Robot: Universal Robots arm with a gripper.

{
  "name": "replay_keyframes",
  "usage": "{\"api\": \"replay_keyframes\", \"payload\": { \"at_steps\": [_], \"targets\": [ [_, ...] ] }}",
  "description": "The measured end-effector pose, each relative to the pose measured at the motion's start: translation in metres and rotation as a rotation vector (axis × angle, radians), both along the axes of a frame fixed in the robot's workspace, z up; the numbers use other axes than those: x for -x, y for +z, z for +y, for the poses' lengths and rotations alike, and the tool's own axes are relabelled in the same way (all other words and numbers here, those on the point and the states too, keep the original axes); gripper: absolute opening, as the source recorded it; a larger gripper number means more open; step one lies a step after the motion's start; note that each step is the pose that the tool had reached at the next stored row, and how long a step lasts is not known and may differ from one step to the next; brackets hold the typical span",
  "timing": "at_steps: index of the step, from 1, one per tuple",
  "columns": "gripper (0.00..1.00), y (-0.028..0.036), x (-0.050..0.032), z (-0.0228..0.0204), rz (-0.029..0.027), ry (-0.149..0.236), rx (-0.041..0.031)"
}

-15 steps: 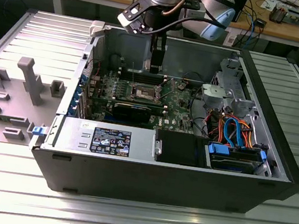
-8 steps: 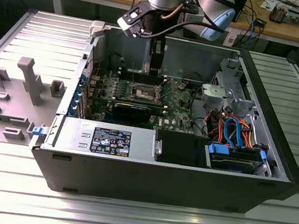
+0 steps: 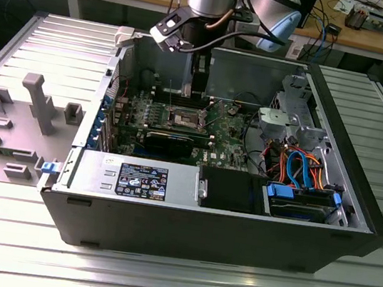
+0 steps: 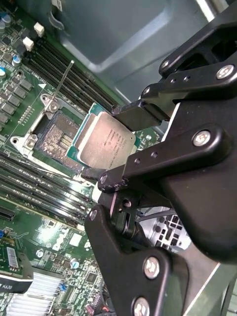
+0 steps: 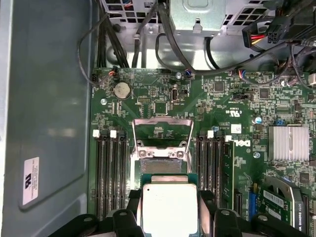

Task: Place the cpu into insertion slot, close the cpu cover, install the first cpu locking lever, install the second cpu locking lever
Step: 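Place the cpu into insertion slot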

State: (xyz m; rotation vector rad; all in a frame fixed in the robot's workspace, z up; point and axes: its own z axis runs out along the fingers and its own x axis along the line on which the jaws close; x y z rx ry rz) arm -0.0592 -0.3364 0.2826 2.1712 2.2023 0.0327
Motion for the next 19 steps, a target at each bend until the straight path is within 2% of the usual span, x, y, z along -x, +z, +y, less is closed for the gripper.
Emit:
{"api": "replay_keyframes", "payload": {
  "at_steps": [2, 4, 6, 8, 9, 12, 19],
  "targets": [
    [0.54, -0.0025, 0.0000, 0.0000, 0.0011, -0.003, 0.0015],
    [0.54, -0.0054, 0.0001, 0.0001, 0.0052, -0.004, 0.0007],
    [0.54, -0.0088, -0.0004, 0.0001, 0.0069, -0.004, -0.0003],
    [0.54, -0.0109, -0.0007, 0.0001, 0.0069, -0.004, -0.0039],
    [0.54, -0.0165, -0.0009, 0.0001, 0.0069, -0.004, -0.0143],
    [0.54, -0.0202, -0.0009, 0.0001, 0.0069, -0.004, -0.0191],
    [0.54, -0.0210, -0.0025, 0.0001, 0.0070, -0.004, -0.0191]
  ]
}}
